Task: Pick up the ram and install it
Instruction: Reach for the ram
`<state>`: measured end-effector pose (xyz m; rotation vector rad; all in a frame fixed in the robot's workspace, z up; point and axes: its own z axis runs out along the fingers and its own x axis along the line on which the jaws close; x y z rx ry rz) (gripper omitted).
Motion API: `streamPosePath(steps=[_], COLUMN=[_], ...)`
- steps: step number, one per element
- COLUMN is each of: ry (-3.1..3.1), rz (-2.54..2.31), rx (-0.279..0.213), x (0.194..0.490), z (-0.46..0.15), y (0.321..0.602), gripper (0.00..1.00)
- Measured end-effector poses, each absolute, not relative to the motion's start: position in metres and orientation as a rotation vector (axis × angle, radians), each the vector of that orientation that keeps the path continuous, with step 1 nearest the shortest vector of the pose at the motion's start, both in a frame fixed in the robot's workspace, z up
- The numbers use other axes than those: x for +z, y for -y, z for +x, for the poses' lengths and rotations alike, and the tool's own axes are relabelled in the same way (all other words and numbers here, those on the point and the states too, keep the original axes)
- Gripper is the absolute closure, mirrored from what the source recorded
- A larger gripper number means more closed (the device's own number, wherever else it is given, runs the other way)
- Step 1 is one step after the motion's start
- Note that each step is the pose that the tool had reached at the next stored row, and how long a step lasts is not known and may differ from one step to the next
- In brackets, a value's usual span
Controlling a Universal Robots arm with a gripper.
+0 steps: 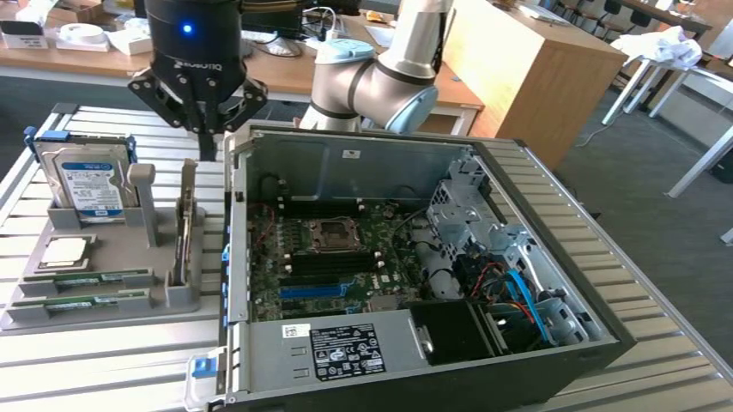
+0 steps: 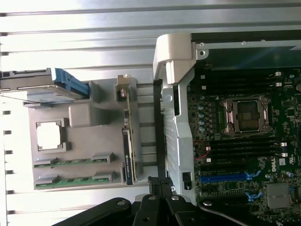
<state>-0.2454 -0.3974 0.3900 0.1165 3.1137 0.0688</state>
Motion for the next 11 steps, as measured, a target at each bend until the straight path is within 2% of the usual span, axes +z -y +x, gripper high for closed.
streamPosePath(steps=[11], ry=[-3.114], rz=[0.116], rx=[0.069], x=[0.389], z=[-0.266], y=[0.397], gripper=[0.9])
